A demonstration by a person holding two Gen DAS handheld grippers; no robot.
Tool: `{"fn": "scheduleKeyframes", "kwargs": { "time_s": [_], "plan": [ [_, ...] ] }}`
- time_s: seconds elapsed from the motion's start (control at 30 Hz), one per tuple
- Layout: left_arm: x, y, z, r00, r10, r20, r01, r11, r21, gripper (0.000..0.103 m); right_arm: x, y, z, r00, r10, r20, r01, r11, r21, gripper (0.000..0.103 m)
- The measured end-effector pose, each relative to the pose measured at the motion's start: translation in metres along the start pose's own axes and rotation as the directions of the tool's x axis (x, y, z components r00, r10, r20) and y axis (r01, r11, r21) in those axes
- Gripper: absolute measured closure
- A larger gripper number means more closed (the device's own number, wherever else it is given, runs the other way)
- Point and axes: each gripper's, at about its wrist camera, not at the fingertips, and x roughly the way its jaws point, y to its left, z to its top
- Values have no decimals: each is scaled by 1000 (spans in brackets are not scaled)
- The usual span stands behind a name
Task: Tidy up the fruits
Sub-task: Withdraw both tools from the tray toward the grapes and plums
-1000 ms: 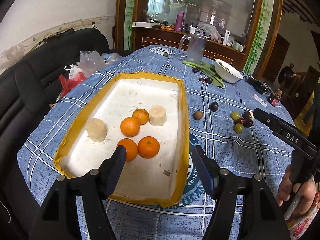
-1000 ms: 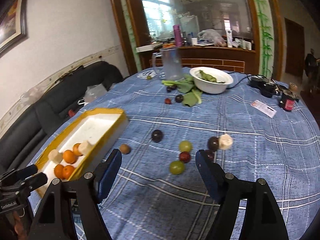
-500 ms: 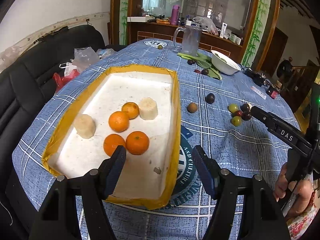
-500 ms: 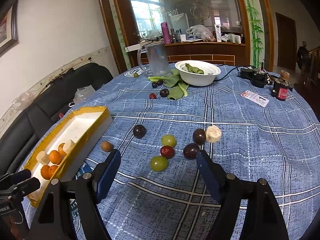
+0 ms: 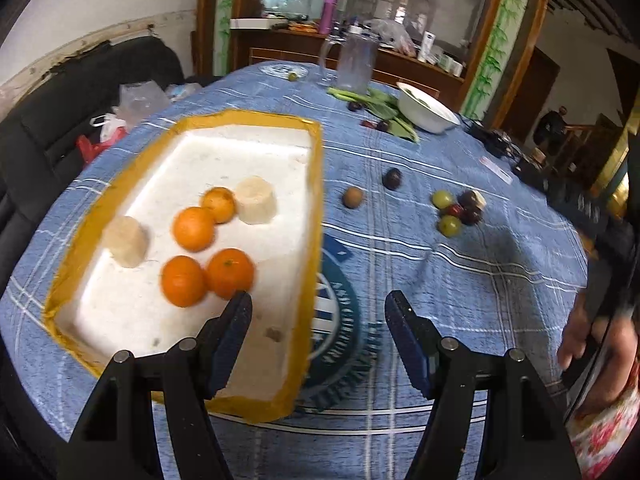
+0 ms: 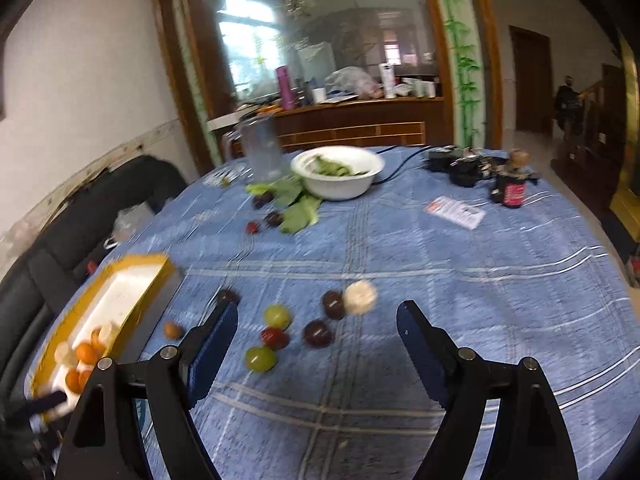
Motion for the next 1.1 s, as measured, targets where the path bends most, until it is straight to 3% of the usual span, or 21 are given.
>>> {"fn": "scheduleKeyframes", "kwargs": {
  "time_s": [0.2, 0.3, 0.4, 0.47, 0.73, 0.93, 1.1],
  "plan": [
    [17, -13, -2, 998, -32, -50, 33, 999, 22, 35, 3, -6, 29, 999, -15, 29, 14, 1000, 28, 15],
    [19, -19, -2, 998, -14, -57, 16, 999, 40, 34, 9, -9, 22, 999, -8, 47, 6, 999, 44, 15],
    [20, -21, -2, 998, -1, -58, 4, 999, 37, 32, 26, -19, 8, 1000, -10, 3, 10, 998, 65, 15],
    [20, -23, 1, 999, 9, -48, -7, 1000, 27, 32, 36, -27, 6, 999, -4, -35, 6, 997, 73, 15],
    [7, -27, 14, 996, 76, 48, -77, 996, 33, 31, 36, -41, 6, 1000, -10, -27, 12, 996, 88, 15],
    [5, -48, 18, 997, 51, 61, -57, 992, 114, 31, 33, -62, 13, 1000, -15, -7, 16, 990, 138, 15],
    [25, -70, 23, 1000, -25, 9, 23, 988, 154, 32, 46, -69, 13, 999, 16, -47, -9, 988, 153, 19]
  ]
}}
